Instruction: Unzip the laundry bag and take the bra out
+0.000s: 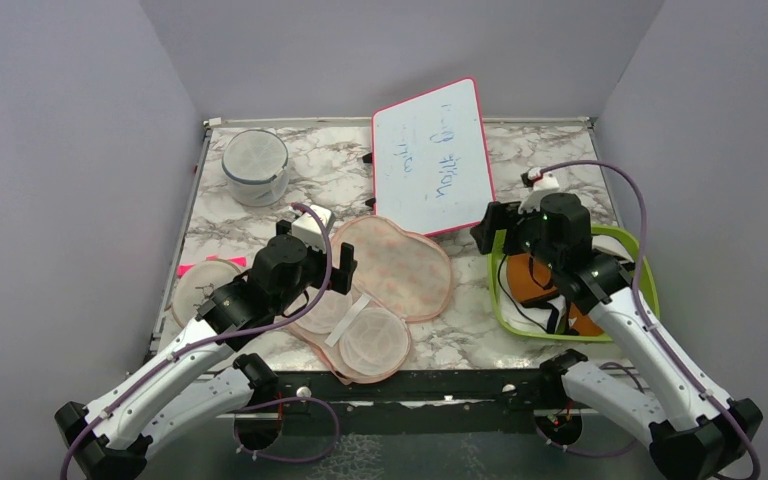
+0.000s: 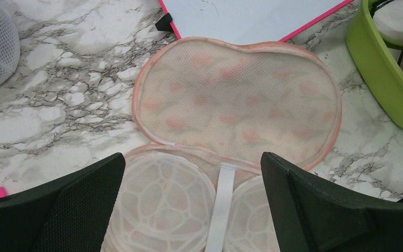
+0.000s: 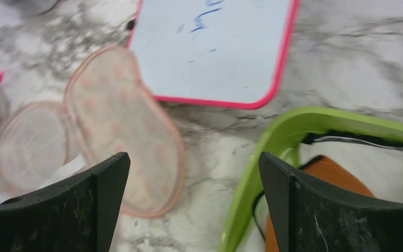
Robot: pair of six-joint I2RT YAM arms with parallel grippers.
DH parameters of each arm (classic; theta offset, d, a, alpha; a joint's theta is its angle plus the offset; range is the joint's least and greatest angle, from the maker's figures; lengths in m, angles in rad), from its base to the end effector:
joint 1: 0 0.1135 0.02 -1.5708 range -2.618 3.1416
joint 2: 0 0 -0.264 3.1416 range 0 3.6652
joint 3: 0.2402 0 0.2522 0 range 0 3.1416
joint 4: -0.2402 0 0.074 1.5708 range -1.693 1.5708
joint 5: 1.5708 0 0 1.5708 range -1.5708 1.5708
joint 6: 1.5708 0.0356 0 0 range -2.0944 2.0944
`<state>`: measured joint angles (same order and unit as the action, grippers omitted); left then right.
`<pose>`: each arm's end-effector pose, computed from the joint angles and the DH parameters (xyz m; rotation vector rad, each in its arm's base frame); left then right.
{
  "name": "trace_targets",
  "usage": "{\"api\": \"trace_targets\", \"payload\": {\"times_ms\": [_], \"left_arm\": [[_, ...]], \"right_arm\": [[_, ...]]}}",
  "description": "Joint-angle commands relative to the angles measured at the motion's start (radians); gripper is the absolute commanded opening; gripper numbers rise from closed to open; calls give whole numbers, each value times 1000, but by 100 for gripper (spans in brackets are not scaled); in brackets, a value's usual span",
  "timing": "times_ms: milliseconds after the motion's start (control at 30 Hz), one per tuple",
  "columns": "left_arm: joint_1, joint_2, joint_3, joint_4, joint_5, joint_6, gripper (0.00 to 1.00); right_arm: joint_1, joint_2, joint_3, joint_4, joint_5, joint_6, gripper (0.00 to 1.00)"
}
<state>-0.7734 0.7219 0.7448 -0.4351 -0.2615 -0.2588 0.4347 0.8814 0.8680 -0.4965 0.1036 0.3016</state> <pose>0.1243 -0.1085 0.3101 0.3399 1.9623 -0.4136 0.1769 0.0781 0.3205 -0.0757 2.0943 0.3408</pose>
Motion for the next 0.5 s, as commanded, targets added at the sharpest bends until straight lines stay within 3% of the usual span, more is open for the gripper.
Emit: {"api": "trace_targets", "payload": {"times_ms": [0, 100, 200, 467], "left_arm": [[0, -5, -1, 18, 6, 4, 99], [0, -10, -2, 15, 4, 3, 99], [1, -18, -2, 15, -2, 2, 99], [0, -10, -3, 15, -3, 1, 99]], "right_arm": [[-4, 47, -56, 85, -470, -55, 92], [-2, 110, -122, 185, -632, -19, 91], [0, 163, -154, 249, -664, -7, 91], [95, 303, -126, 225, -432, -49, 83]]}}
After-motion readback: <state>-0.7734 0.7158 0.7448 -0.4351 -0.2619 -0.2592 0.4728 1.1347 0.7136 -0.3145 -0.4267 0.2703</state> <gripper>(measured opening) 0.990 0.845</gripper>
